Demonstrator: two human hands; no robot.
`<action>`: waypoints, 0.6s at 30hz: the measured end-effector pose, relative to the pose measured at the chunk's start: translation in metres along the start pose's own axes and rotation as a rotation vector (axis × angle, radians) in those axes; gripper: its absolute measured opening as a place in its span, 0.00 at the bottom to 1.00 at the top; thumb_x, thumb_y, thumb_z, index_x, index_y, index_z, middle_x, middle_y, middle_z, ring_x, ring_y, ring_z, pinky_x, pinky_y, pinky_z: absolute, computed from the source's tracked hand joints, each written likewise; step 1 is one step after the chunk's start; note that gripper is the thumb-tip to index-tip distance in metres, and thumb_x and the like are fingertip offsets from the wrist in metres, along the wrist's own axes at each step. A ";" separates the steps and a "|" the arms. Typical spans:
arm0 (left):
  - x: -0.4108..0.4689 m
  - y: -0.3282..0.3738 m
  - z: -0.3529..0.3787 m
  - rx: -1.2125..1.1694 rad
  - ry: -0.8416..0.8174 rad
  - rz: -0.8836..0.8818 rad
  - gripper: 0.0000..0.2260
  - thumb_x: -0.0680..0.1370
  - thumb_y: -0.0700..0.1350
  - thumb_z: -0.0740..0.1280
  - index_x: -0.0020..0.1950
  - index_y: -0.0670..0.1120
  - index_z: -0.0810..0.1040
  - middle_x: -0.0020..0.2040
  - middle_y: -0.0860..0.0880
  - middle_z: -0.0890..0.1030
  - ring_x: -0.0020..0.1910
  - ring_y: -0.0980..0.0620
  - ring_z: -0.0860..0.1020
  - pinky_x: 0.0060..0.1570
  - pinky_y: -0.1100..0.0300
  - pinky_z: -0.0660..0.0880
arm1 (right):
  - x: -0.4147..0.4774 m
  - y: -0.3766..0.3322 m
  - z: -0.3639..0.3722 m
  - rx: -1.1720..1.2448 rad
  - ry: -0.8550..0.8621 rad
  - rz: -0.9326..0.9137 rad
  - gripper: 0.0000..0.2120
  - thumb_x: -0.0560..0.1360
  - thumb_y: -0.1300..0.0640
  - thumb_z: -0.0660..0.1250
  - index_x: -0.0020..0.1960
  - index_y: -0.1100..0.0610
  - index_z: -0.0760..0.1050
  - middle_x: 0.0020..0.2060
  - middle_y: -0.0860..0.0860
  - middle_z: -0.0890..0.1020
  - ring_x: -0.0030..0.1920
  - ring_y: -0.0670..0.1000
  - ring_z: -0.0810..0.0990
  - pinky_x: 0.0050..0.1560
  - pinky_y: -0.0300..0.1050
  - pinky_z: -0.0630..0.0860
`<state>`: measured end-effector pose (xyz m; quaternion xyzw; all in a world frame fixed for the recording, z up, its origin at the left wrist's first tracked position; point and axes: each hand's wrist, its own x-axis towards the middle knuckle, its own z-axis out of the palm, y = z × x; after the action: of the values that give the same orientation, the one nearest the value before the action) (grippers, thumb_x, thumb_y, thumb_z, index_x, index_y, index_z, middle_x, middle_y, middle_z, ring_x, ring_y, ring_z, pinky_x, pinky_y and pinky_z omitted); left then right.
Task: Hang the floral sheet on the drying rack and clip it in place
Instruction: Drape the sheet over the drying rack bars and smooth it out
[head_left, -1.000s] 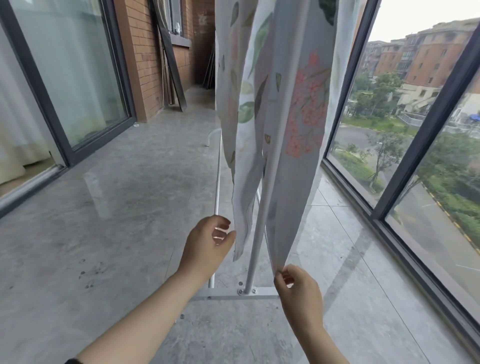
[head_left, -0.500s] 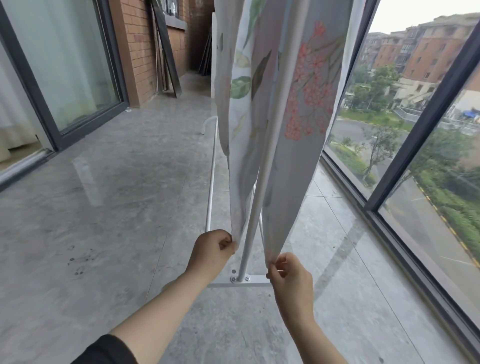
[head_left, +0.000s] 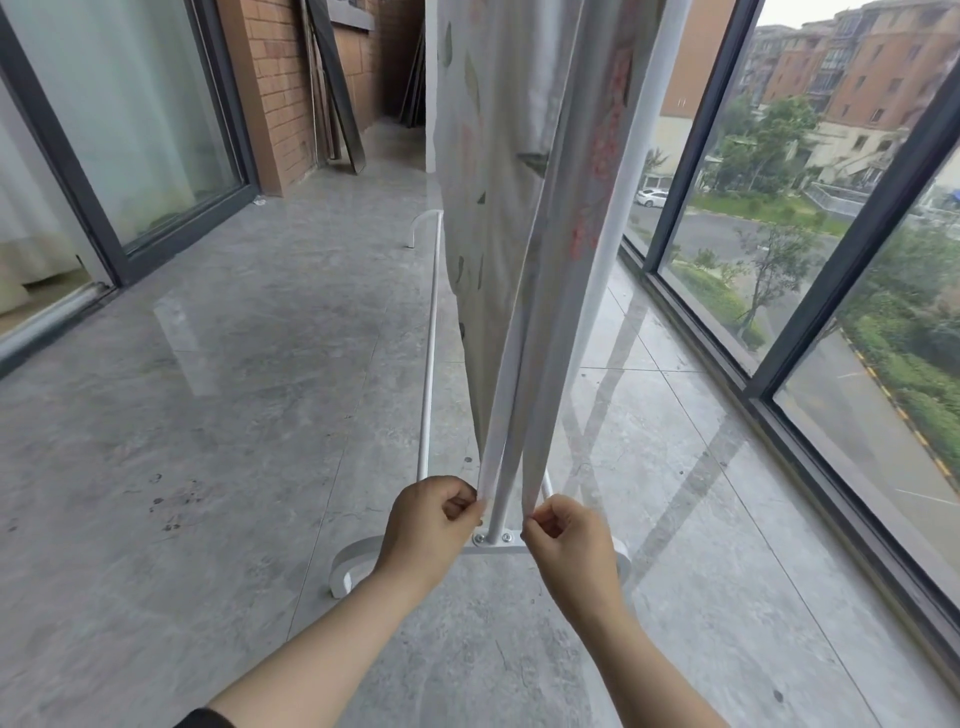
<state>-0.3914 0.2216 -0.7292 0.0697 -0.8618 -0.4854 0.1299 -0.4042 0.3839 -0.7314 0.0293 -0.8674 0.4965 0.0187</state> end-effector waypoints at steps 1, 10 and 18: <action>0.000 -0.001 0.000 0.005 -0.006 0.002 0.05 0.73 0.43 0.72 0.36 0.47 0.82 0.32 0.56 0.82 0.33 0.61 0.79 0.35 0.69 0.74 | -0.001 0.001 0.000 0.012 -0.005 0.001 0.09 0.70 0.62 0.67 0.32 0.54 0.74 0.25 0.46 0.77 0.27 0.42 0.73 0.29 0.34 0.67; -0.003 -0.011 0.008 0.014 -0.058 -0.006 0.10 0.72 0.41 0.73 0.33 0.52 0.80 0.31 0.55 0.81 0.32 0.61 0.79 0.33 0.72 0.71 | -0.001 0.004 0.006 0.077 0.000 0.022 0.08 0.71 0.62 0.67 0.33 0.55 0.75 0.28 0.51 0.80 0.29 0.43 0.75 0.31 0.36 0.71; -0.003 -0.011 0.011 -0.030 -0.054 -0.052 0.07 0.72 0.40 0.73 0.35 0.48 0.81 0.32 0.52 0.82 0.33 0.58 0.80 0.36 0.66 0.76 | -0.003 0.004 0.005 0.089 -0.010 0.040 0.07 0.71 0.62 0.67 0.34 0.56 0.75 0.29 0.52 0.80 0.29 0.43 0.75 0.31 0.36 0.71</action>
<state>-0.3918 0.2255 -0.7440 0.0770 -0.8555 -0.5031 0.0948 -0.4014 0.3814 -0.7378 0.0154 -0.8449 0.5348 0.0031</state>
